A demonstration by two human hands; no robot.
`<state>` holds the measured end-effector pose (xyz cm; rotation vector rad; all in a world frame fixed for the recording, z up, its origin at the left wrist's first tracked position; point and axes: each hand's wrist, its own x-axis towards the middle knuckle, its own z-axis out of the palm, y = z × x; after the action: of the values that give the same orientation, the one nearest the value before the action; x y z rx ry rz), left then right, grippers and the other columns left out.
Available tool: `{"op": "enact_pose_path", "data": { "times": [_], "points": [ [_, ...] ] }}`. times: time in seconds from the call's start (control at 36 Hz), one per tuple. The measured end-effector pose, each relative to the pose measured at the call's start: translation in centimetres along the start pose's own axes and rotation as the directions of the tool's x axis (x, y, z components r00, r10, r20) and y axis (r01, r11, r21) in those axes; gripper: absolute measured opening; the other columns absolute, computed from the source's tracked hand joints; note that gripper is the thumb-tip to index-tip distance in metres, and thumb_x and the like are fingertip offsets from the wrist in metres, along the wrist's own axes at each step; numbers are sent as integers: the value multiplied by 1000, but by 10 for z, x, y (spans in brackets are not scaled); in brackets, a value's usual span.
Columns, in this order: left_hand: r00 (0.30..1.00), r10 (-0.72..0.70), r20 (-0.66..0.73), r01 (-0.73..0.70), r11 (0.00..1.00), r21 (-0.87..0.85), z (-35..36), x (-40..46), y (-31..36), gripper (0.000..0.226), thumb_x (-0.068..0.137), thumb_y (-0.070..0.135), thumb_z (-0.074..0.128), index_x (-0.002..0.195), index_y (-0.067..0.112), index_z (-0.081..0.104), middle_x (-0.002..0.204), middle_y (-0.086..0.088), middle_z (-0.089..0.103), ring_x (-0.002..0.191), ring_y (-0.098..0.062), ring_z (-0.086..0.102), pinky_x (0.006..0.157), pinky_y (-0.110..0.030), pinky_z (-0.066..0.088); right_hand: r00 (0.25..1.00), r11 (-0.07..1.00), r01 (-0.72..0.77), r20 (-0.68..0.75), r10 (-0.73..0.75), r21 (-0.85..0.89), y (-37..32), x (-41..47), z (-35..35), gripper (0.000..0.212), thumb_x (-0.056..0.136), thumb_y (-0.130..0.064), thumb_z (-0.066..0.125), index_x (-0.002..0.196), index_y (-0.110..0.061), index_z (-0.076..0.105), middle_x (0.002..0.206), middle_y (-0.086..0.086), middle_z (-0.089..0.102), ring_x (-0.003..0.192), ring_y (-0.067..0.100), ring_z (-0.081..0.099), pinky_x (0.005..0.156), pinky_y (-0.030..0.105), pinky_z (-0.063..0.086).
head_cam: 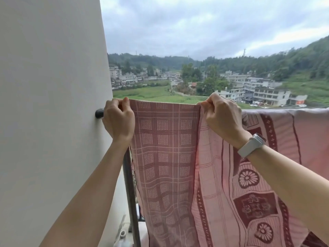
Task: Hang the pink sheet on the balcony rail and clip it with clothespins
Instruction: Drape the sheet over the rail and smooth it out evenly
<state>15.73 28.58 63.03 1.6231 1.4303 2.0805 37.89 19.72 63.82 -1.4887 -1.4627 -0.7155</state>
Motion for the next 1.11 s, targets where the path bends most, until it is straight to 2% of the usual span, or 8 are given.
{"op": "enact_pose_path", "data": {
  "times": [0.25,0.44,0.53,0.72,0.81,0.89,1.06,1.11],
  "points": [
    [977,-194,-83,196,980,14,-13,24,-28,31,95,29,40,98,3,57,112,-15,58,100,-29,55,81,-32,40,930,952,-273,-215,297,136,50,7,-20,13,95,-15,40,93,-10,52,83,0,65,70,21,56,66,31,41],
    [977,-151,149,146,988,47,-19,19,-43,25,92,26,48,96,3,59,105,-17,63,96,-31,57,81,-34,43,992,995,78,104,-72,-63,59,-19,-28,25,91,-34,49,103,-18,64,100,2,69,90,23,62,86,39,42],
    [985,-133,107,127,990,58,-19,12,-42,24,92,24,47,99,5,59,105,-14,63,96,-28,57,78,-28,40,998,999,39,50,-37,-35,56,-19,-26,19,90,-30,53,92,-16,67,91,3,70,81,21,58,88,40,37],
    [983,-156,-96,178,936,305,-25,4,-38,37,83,32,57,107,7,42,119,-17,45,116,-34,40,96,-50,30,991,993,-111,-84,107,-49,63,-13,-23,19,92,-17,49,86,-3,62,78,14,66,67,20,46,73,32,34],
    [980,172,-102,-115,904,411,-19,-10,-31,27,82,24,56,103,9,48,109,-15,51,108,-34,46,95,-48,30,957,977,-210,-210,200,-24,82,-16,-28,26,89,-19,44,86,-1,61,79,19,64,68,24,48,75,38,38],
    [878,472,81,-464,795,392,1,-31,-11,22,85,28,53,102,15,55,109,-8,56,109,-28,48,101,-50,26,930,970,-243,-288,228,-17,92,-21,-33,17,90,-6,46,85,4,59,80,25,63,74,31,53,74,31,29],
    [648,614,451,-703,710,41,58,-81,55,32,85,31,54,110,13,61,115,-6,61,111,-24,54,105,-52,21,987,996,-61,-155,49,-72,116,-35,-50,28,90,-24,41,90,-5,62,86,12,66,80,25,58,89,41,37],
    [590,624,513,-717,697,-23,74,-96,75,35,86,29,57,116,12,58,121,-7,59,114,-24,52,107,-52,19,994,992,-38,-110,24,-122,128,-41,-67,31,90,-23,39,101,-7,63,94,9,68,86,23,59,90,30,28]
  ]
}}
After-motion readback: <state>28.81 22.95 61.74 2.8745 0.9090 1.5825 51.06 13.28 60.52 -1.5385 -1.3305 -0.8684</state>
